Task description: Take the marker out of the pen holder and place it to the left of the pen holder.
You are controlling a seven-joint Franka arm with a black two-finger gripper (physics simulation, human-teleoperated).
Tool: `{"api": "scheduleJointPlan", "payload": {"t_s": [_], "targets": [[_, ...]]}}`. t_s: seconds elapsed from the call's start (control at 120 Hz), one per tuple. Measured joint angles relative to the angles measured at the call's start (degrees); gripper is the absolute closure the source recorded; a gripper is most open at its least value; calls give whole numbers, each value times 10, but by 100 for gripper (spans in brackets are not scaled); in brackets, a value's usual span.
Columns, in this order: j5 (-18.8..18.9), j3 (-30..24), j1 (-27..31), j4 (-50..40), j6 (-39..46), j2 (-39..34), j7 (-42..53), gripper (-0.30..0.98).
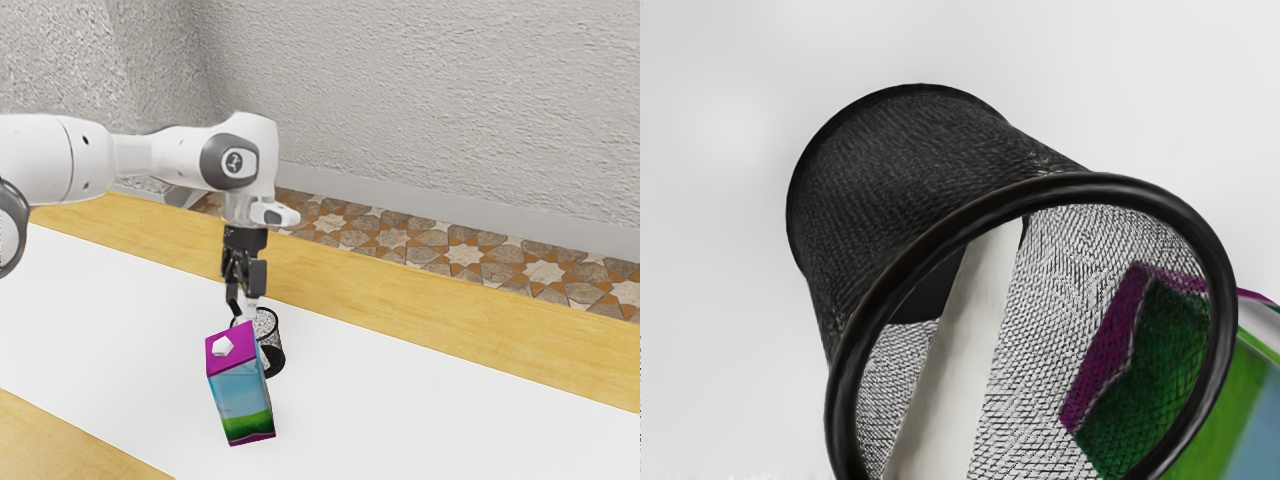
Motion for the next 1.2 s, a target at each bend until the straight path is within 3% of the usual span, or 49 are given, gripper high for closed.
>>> {"api": "scheduleJointPlan", "payload": {"t_s": [0.233,0.508,0.7,0.867,1.2], "targets": [[8,5,-11,35,-17,14,-21,0],[15,66,-46,85,-38,47,-37,2],[-23,84,-44,95,-68,61,-43,6],[-39,86,-49,101,-87,67,-49,18],[-38,79,-54,106,-97,67,-58,63]]}}
